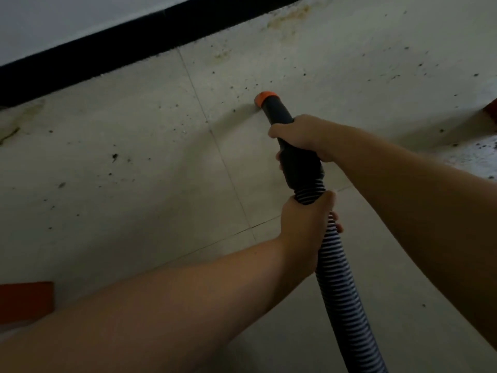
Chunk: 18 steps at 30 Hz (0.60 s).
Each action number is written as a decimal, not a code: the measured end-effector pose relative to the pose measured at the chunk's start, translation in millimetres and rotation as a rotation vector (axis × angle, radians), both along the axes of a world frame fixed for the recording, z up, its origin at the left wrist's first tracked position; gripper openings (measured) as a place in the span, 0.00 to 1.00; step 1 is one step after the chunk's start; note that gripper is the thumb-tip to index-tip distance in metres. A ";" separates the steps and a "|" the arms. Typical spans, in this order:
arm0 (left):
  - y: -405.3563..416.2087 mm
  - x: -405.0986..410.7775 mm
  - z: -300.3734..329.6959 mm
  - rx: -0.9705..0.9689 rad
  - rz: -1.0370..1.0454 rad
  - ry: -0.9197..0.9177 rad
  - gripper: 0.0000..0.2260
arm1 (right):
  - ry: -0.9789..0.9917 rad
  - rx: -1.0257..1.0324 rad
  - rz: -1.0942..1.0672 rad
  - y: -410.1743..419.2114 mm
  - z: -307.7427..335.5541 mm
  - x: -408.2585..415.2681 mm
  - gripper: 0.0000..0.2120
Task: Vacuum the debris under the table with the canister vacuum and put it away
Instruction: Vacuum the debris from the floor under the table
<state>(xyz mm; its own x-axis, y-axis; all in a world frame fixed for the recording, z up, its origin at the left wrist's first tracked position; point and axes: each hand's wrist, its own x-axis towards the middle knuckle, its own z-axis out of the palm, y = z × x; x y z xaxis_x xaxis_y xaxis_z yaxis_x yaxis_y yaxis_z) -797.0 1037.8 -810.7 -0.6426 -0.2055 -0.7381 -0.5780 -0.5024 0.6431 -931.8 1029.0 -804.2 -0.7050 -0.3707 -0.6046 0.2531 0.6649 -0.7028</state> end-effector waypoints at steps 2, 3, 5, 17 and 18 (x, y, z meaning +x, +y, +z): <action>-2.6 10.2 1.1 -0.019 0.054 -0.013 0.06 | -0.027 0.014 0.116 -15.7 2.0 10.9 0.20; -1.5 14.8 1.6 -0.026 0.084 -0.033 0.06 | -0.037 0.022 0.172 -20.9 3.1 16.8 0.19; 3.0 22.7 3.9 -0.033 0.130 -0.072 0.07 | -0.057 0.034 0.259 -25.2 6.4 28.1 0.18; 86.5 79.0 20.6 0.092 -0.269 -0.003 0.08 | -0.151 0.039 -0.029 108.1 21.7 78.9 0.14; 92.1 80.5 20.8 0.103 -0.319 -0.007 0.07 | -0.146 0.043 -0.116 123.2 20.1 81.1 0.14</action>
